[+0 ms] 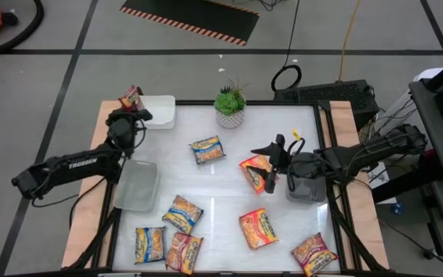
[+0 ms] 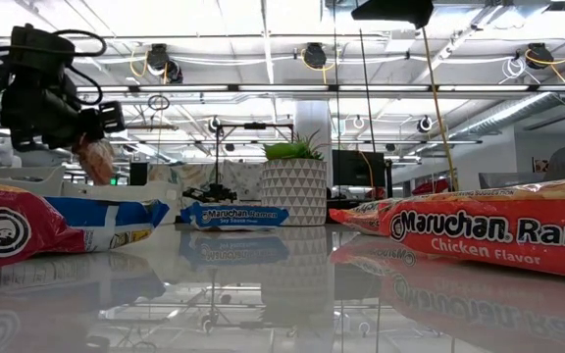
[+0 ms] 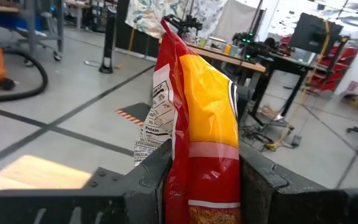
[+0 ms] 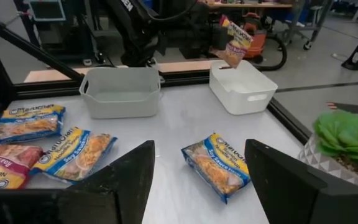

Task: Sort Maruchan noodles
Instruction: Put the top red noodle pack into the white bin

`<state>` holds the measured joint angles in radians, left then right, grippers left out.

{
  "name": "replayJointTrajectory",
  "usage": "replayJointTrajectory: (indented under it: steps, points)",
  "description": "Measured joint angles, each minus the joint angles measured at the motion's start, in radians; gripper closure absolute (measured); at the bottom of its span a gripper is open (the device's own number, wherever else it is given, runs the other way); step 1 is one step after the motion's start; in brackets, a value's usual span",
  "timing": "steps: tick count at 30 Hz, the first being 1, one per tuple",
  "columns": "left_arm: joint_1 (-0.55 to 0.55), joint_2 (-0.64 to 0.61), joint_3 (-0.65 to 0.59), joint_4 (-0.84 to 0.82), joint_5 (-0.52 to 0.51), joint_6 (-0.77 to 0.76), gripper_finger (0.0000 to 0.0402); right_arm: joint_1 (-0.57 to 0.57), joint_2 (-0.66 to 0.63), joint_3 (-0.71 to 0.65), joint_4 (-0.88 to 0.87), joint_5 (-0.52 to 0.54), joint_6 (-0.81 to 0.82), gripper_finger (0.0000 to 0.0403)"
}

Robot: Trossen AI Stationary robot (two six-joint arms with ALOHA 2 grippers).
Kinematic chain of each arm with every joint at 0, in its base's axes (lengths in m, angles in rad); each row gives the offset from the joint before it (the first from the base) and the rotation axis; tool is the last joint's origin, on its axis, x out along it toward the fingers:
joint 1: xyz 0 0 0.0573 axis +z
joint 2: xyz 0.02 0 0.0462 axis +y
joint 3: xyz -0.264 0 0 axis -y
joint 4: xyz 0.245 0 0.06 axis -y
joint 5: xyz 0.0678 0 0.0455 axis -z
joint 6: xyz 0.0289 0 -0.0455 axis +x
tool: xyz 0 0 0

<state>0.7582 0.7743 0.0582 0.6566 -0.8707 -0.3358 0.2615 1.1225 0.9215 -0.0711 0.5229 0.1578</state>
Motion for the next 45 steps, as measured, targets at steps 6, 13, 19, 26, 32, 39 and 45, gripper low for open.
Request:
replayJointTrajectory:
  steps: [6,13,19,26,32,39,45]
  points:
    - [0.019,0.071,0.0,0.001,0.023,-0.043,0.0273,-0.027,0.0,0.0,0.037,0.0,-0.033,0.0161]
    - [0.047,0.181,0.0,0.12,0.034,-0.055,0.0273,-0.05,0.0,0.0,0.114,-0.057,-0.077,0.0161]
    - [0.062,0.264,0.0,0.21,0.033,-0.051,0.0272,-0.071,0.0,0.0,0.136,-0.082,-0.096,0.0161]
    - [0.074,0.345,0.013,0.254,0.076,0.01,0.0272,-0.091,0.0,0.0,0.135,-0.083,-0.099,0.0161]
    - [0.071,0.38,0.02,0.254,0.093,-0.015,0.0269,-0.09,0.0,0.0,0.134,-0.083,-0.094,0.0161]
    - [0.049,0.384,0.031,0.241,0.111,-0.044,0.0186,-0.09,0.0,0.0,0.127,-0.084,-0.08,0.0161]
    - [0.026,0.383,0.046,0.227,0.113,-0.074,0.0137,-0.09,0.0,0.0,0.126,-0.135,-0.073,0.0161]
